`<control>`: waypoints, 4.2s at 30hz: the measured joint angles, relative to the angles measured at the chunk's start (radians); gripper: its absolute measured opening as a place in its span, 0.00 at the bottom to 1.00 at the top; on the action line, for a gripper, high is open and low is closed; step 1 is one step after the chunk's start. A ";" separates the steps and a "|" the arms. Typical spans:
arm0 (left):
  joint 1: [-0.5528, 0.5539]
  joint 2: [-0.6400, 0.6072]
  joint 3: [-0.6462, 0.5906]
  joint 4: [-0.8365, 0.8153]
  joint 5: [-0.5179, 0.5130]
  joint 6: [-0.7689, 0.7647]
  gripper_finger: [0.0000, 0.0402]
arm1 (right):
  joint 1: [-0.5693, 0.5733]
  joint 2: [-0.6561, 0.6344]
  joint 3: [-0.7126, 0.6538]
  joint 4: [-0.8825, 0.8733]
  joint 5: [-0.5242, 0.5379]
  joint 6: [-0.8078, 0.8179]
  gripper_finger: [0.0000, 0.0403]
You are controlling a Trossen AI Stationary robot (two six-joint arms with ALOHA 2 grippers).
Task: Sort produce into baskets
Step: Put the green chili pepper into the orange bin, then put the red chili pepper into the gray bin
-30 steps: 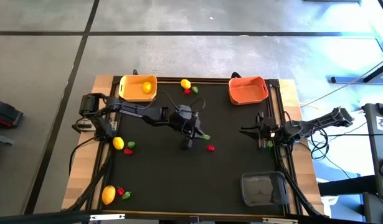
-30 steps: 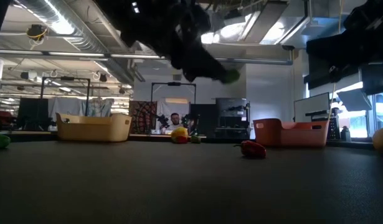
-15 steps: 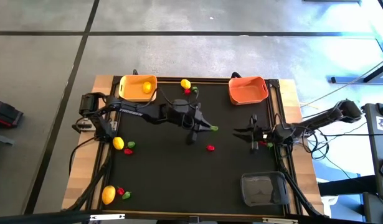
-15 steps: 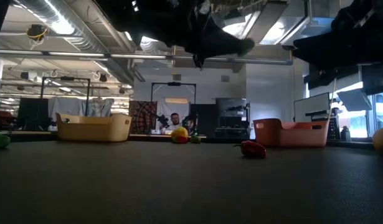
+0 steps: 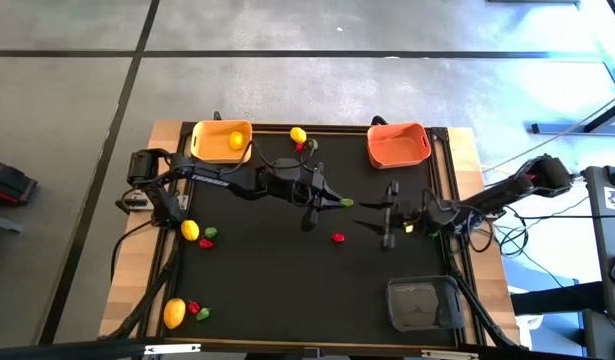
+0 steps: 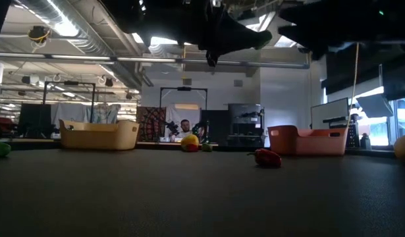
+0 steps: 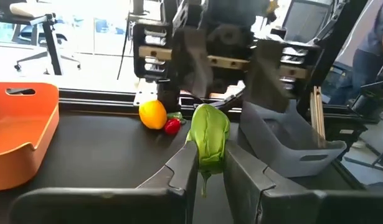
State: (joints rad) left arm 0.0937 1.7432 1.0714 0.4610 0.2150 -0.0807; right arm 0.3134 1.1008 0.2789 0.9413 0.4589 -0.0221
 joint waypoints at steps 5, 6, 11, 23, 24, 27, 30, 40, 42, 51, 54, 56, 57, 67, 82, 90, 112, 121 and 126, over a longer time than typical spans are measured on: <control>-0.014 0.000 0.000 0.007 0.000 0.004 0.16 | 0.000 0.103 0.115 -0.025 0.051 -0.089 0.39; -0.016 0.000 0.000 0.007 0.001 0.005 0.16 | 0.000 0.114 0.131 -0.040 0.061 -0.099 0.39; -0.028 0.000 0.000 0.008 0.000 0.034 0.16 | 0.000 0.130 0.187 -0.159 0.089 -0.118 0.39; -0.035 -0.004 0.000 0.000 0.001 0.048 0.16 | 0.001 0.117 0.194 -0.245 0.081 -0.115 0.25; -0.035 -0.004 0.000 0.000 0.001 0.048 0.16 | 0.001 0.117 0.194 -0.245 0.080 -0.115 0.22; -0.035 -0.004 -0.001 -0.004 0.002 0.052 0.16 | 0.002 0.108 0.194 -0.277 0.072 -0.113 0.15; -0.033 -0.004 0.000 0.000 0.001 0.058 0.16 | 0.001 0.082 0.195 -0.312 0.069 -0.105 0.09; -0.031 -0.004 0.002 0.002 0.001 0.038 0.17 | -0.001 0.037 0.195 -0.370 0.039 -0.103 0.01; -0.030 -0.004 0.001 -0.008 0.001 0.034 0.20 | -0.001 0.036 0.195 -0.377 0.039 -0.105 0.01; -0.012 -0.068 -0.001 -0.222 0.000 0.053 0.44 | 0.001 0.034 0.192 -0.378 0.169 -0.133 0.01; 0.002 -0.105 -0.001 -0.350 -0.004 0.057 0.46 | -0.006 0.033 0.215 -0.440 0.291 -0.151 0.01; 0.007 -0.110 -0.001 -0.420 -0.016 0.060 0.46 | -0.028 0.033 0.247 -0.522 0.356 -0.161 0.01; 0.007 -0.110 -0.001 -0.451 -0.025 0.061 0.45 | -0.044 0.033 0.264 -0.566 0.376 -0.162 0.01; 0.005 -0.092 0.000 -0.501 -0.067 0.069 0.44 | -0.360 0.033 0.412 -0.980 0.335 -0.057 0.01; 0.005 -0.092 0.000 -0.502 -0.068 0.073 0.44 | -0.873 0.086 0.414 -1.056 -0.066 0.106 0.01; 0.005 -0.092 0.000 -0.502 -0.068 0.073 0.43 | -1.027 0.221 0.414 -1.045 -0.178 0.173 0.01; 0.005 -0.091 0.000 -0.502 -0.068 0.073 0.43 | -1.055 0.397 0.414 -0.987 -0.191 0.175 0.01; 0.005 -0.091 0.000 -0.502 -0.068 0.072 0.43 | -1.054 0.398 0.414 -0.987 -0.178 0.161 0.19; 0.005 -0.091 0.000 -0.502 -0.068 0.071 0.43 | -1.052 0.344 0.414 -0.994 -0.172 0.117 0.26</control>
State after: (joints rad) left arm 0.0982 1.6520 1.0710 -0.0414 0.1474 -0.0093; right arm -0.7391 1.4443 0.6930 -0.0531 0.2864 0.0949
